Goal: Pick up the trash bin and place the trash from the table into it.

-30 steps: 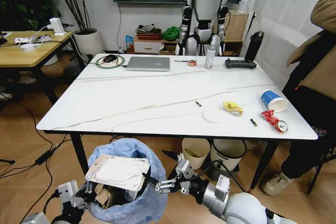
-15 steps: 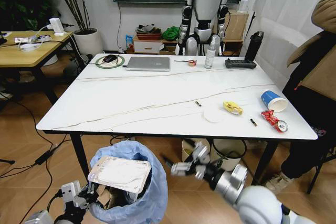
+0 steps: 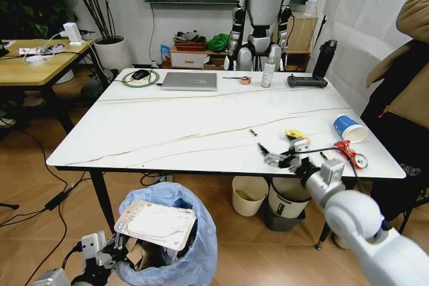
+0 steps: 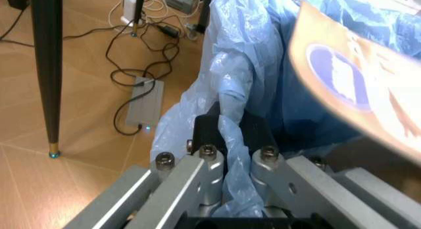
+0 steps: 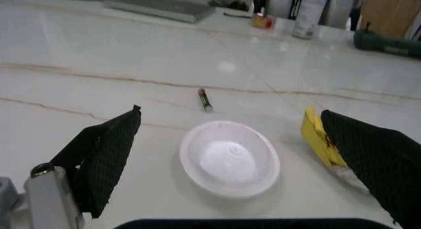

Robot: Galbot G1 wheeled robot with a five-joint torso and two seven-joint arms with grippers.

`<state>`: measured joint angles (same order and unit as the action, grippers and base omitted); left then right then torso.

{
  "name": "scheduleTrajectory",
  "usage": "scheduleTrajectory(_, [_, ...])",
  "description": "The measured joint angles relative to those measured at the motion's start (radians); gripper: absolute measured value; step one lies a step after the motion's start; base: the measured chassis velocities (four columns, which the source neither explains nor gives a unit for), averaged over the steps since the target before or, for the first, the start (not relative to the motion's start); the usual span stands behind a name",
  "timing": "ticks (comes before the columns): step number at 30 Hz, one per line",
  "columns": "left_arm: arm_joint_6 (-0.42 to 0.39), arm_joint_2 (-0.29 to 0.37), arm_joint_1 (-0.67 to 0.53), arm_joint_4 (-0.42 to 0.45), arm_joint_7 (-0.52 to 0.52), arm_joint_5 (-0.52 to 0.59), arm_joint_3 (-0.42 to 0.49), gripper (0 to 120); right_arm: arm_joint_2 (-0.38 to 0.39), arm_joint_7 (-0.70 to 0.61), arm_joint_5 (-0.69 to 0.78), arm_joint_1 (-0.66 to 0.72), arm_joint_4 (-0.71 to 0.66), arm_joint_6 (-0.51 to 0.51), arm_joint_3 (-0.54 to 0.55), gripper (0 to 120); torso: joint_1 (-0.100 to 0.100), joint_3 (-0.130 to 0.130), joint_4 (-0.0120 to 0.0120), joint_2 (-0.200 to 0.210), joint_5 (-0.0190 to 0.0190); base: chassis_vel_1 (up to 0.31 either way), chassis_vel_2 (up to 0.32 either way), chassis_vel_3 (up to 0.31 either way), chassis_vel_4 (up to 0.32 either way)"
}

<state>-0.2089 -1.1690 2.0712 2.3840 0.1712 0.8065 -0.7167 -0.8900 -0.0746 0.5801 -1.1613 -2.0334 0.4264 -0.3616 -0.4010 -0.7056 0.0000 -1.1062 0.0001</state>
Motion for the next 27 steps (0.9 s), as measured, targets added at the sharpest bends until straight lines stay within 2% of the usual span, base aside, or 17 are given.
scheduleTrajectory(5, [0.0, 0.0, -0.016, -0.009, -0.001, 0.0, 0.007, 0, 0.004, 0.024, -0.005, 0.021, 0.036, 0.061, 0.021, 100, 0.0, 0.0, -0.0002, 0.0, 0.0, 0.0, 0.0, 0.0, 0.0])
scheduleTrajectory(20, [0.0, -0.013, -0.018, -0.014, -0.003, -0.001, 0.002, 0, -0.002, 0.06, -0.022, 0.123, 0.137, 0.05, 0.122, 100, 0.0, 0.0, 0.0, 0.0, -0.0001, 0.0, 0.0, 0.0, 0.0])
scheduleTrajectory(23, [0.0, -0.016, -0.021, -0.016, -0.003, -0.001, 0.002, 0, -0.003, 0.067, -0.032, 0.138, 0.16, 0.047, 0.141, 92, 0.0, 0.0, 0.0, 0.0, -0.0001, 0.0, 0.0, 0.0, 0.0])
scheduleTrajectory(26, [0.0, -0.017, -0.022, -0.018, -0.003, -0.001, 0.002, 0, -0.004, 0.074, -0.039, 0.145, 0.177, 0.04, 0.149, 79, 0.0, 0.0, -0.0001, 0.0, 0.0001, 0.0, 0.0, 0.0, 0.0])
scheduleTrajectory(27, [0.0, -0.017, -0.022, -0.018, -0.003, -0.001, 0.002, 0, -0.004, 0.074, -0.039, 0.145, 0.177, 0.04, 0.149, 79, 0.0, 0.0, -0.0001, 0.0, 0.0001, 0.0, 0.0, 0.0, 0.0])
